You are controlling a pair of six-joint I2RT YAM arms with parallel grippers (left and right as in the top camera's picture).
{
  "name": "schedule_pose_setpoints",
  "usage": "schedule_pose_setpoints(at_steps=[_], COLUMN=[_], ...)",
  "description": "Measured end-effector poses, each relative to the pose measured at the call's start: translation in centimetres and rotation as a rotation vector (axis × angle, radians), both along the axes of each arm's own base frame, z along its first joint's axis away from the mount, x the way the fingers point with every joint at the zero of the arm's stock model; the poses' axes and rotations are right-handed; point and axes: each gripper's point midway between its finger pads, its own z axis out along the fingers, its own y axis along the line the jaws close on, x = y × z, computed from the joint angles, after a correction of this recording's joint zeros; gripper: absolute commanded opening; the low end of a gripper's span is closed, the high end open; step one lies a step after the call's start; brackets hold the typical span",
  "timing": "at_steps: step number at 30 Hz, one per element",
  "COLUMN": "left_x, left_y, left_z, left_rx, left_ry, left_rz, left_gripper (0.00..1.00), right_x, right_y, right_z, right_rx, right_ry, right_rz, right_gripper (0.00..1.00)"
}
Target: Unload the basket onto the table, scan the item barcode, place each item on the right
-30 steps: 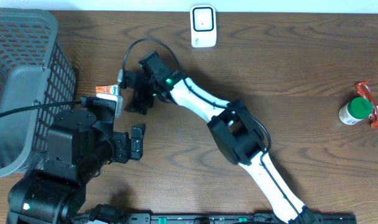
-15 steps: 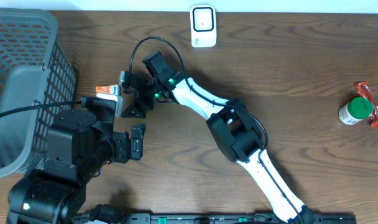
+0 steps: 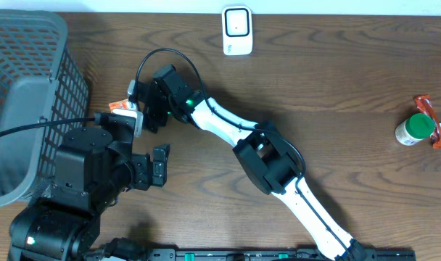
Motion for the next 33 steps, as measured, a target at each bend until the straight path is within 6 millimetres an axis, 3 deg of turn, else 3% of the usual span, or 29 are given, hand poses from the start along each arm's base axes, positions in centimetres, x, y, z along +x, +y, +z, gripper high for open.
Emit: schedule_pose_setpoints(at_steps=[6,8,10,12,14,23,29,33], left_x=[0.0,0.0,0.0,0.0,0.0,0.0,0.0,0.0], left_y=[0.0,0.0,0.0,0.0,0.0,0.0,0.0,0.0], left_z=[0.0,0.0,0.0,0.0,0.0,0.0,0.0,0.0], left_rx=[0.0,0.0,0.0,0.0,0.0,0.0,0.0,0.0], left_ry=[0.0,0.0,0.0,0.0,0.0,0.0,0.0,0.0], left_rz=[0.0,0.0,0.0,0.0,0.0,0.0,0.0,0.0], left_gripper=[0.98,0.98,0.98,0.98,0.98,0.98,0.98,0.98], right_x=[1.9,2.0,2.1,2.3,2.5,2.5,1.9,2.3], right_y=[-0.4,-0.4,-0.4,-0.3,-0.2,-0.2,-2.9,-4.1], right_z=[0.0,0.0,0.0,0.1,0.1,-0.3,0.3,0.9], right_rx=[-0.023,-0.021,-0.016,-0.007,0.005,0.01,-0.108,-0.1], right_ry=[-0.033,-0.031,-0.033,-0.03,-0.028,0.035,0.132,0.192], right_rz=[-0.107,-0.115,-0.122,-0.136,-0.146,-0.191,-0.265,-0.298], right_gripper=[0.94,0.88,0.66,0.3,0.01,0.01,0.01,0.01])
